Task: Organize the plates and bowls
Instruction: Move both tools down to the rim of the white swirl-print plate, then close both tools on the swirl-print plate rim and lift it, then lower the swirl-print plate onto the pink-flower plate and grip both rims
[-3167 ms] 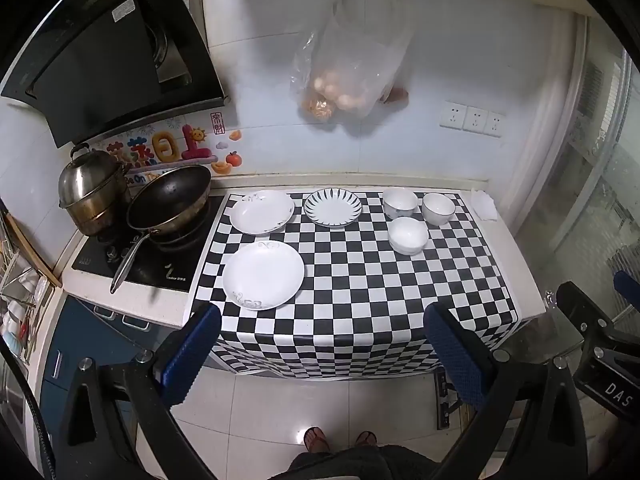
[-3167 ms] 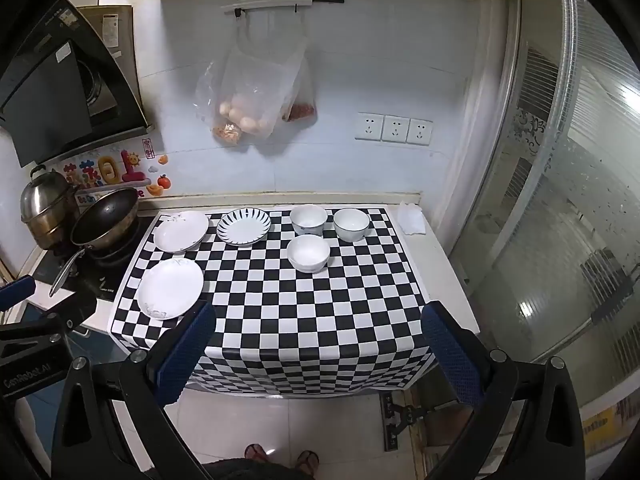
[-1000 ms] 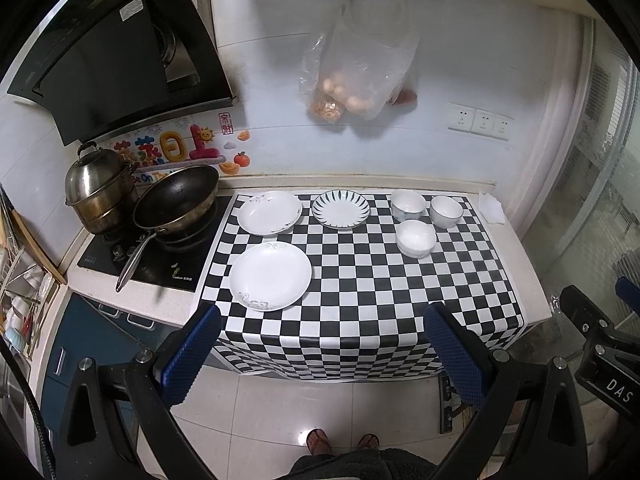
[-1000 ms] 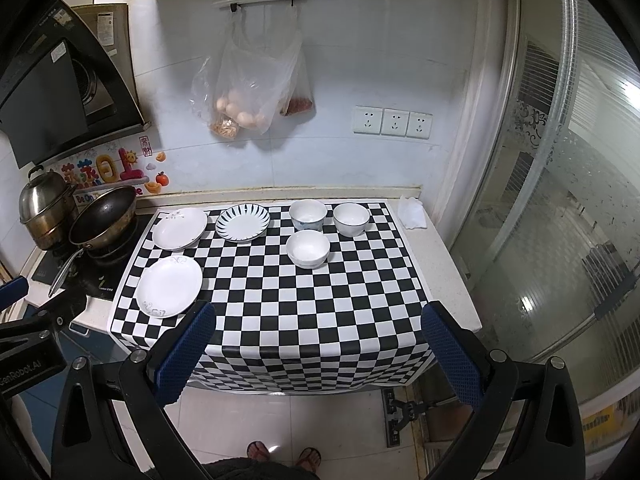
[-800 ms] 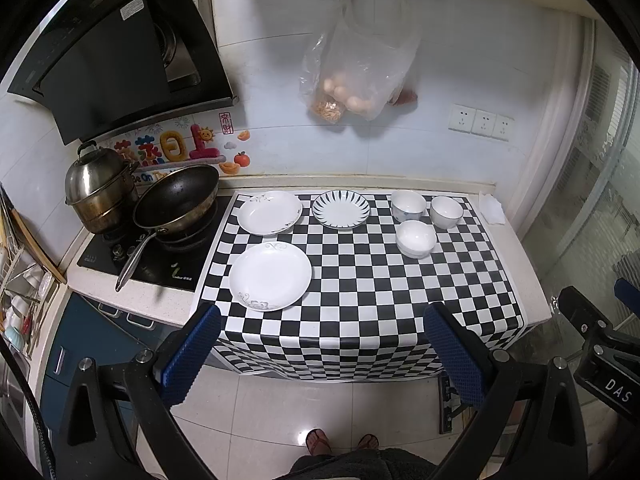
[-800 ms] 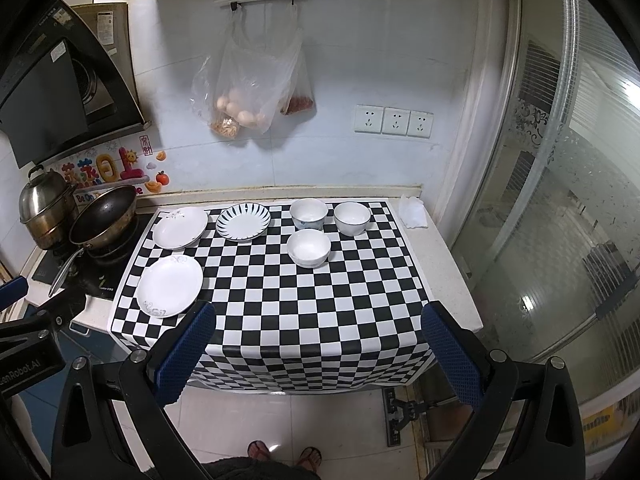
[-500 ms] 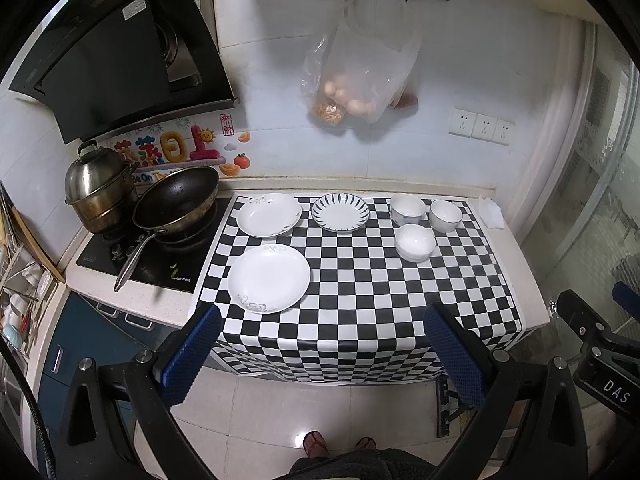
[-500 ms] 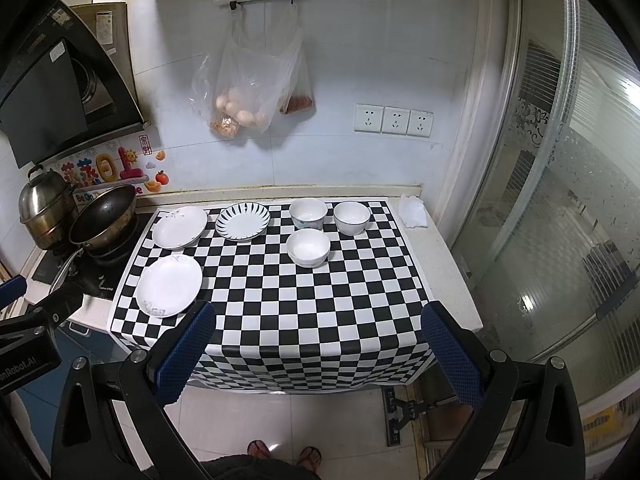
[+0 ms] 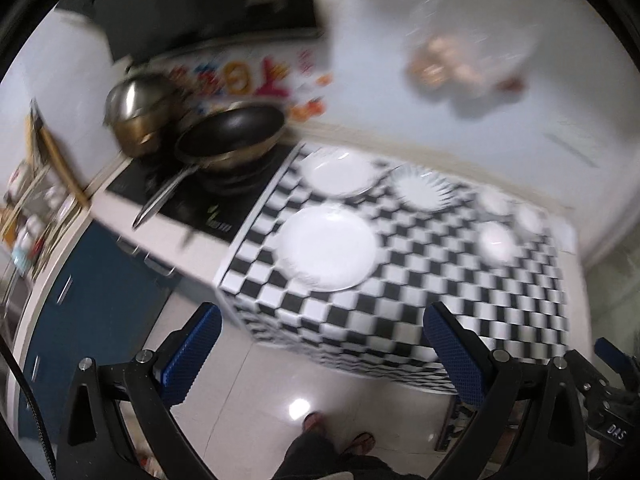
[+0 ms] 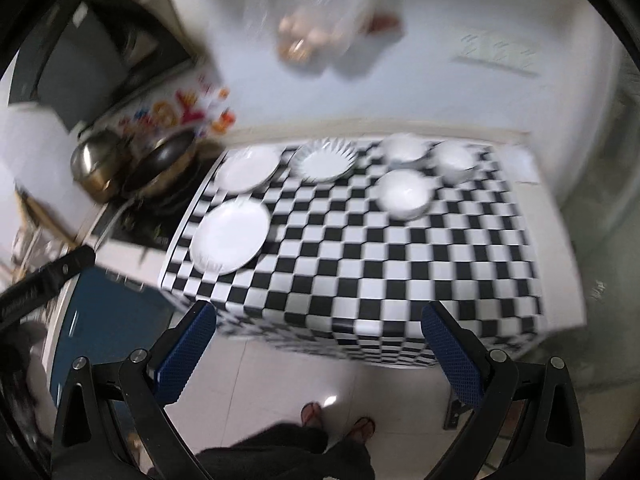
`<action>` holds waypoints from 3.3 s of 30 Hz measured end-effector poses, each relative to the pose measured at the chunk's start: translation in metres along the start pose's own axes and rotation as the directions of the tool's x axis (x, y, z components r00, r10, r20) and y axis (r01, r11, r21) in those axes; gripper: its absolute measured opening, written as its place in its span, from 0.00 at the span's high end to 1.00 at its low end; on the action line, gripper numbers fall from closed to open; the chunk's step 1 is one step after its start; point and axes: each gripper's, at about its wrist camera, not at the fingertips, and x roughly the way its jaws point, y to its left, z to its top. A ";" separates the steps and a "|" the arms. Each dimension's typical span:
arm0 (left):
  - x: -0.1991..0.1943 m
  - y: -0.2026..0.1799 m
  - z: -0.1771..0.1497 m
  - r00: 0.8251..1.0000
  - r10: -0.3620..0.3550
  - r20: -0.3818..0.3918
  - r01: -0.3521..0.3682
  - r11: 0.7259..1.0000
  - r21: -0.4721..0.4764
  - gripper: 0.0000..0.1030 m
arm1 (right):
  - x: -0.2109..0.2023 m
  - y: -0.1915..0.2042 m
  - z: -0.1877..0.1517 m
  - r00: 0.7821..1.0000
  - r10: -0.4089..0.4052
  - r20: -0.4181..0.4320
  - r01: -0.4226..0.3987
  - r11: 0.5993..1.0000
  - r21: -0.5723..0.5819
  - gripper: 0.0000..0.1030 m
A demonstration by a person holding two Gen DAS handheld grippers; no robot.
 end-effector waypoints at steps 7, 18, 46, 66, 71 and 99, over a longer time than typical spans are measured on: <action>0.125 0.041 0.023 0.984 0.021 -0.175 -0.032 0.998 -0.061 0.00 | 0.138 0.008 0.038 0.983 0.098 -0.155 -0.098 0.995 0.014 0.00; 0.323 0.081 0.079 0.899 -0.082 -0.430 0.058 0.996 -0.068 0.15 | 0.366 0.048 0.106 0.903 0.210 -0.375 -0.178 0.977 0.120 0.11; 0.355 0.030 0.097 0.823 -0.111 -0.557 0.186 0.980 0.078 0.63 | 0.465 0.067 0.112 0.809 0.239 -0.537 -0.178 0.970 0.164 0.84; 0.334 -0.094 0.107 0.816 -0.175 -0.551 0.359 0.900 0.246 0.63 | 0.375 -0.072 0.110 0.886 0.198 -0.420 -0.067 0.950 0.306 0.84; 0.345 -0.110 0.100 0.799 -0.158 -0.580 0.379 0.881 0.282 0.63 | 0.375 -0.092 0.097 0.887 0.179 -0.425 -0.027 0.941 0.338 0.84; 0.352 -0.113 0.101 0.804 -0.191 -0.563 0.372 0.900 0.226 0.62 | 0.395 -0.118 0.085 0.842 0.158 -0.516 0.054 0.926 0.372 0.80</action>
